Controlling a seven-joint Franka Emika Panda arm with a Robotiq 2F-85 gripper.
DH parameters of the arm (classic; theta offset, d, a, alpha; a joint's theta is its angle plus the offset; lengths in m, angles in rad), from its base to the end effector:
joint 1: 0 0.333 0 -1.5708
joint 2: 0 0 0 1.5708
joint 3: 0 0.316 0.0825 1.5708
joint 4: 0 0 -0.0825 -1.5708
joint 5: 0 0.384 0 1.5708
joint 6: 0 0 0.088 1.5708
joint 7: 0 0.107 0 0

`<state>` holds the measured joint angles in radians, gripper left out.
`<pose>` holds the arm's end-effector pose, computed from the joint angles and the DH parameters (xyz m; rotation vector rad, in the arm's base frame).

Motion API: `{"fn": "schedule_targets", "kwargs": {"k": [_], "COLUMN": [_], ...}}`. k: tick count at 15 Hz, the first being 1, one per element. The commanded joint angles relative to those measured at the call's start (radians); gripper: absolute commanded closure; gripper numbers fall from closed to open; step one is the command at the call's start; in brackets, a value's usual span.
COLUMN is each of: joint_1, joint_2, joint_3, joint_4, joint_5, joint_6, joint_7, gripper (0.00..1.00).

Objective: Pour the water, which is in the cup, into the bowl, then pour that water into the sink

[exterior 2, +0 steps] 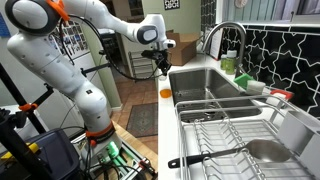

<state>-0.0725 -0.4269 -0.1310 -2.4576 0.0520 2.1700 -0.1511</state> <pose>0.4186 -0.0864 0.4631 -3.0567 0.1084 -0.2302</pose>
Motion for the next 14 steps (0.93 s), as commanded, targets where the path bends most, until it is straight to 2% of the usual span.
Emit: {"fn": "schedule_targets", "kwargs": {"k": [1, 3, 4, 5, 14], "joint_1": [-0.047, -0.066, -0.049, -0.055, -0.05], "joint_2": [-0.134, -0.172, -0.11, -0.125, -0.112], "joint_3": [-0.031, -0.058, -0.037, -0.044, -0.036], "joint_4": [-0.034, -0.041, -0.003, -0.004, -0.002], "joint_5": [-0.011, 0.003, -0.003, -0.003, -0.003], "joint_6": [-0.063, -0.071, -0.057, -0.059, -0.059], "joint_7": [0.007, -0.005, 0.002, 0.0, 0.0], "gripper": [0.97, 0.97, 0.97, 0.89, 0.89]}}
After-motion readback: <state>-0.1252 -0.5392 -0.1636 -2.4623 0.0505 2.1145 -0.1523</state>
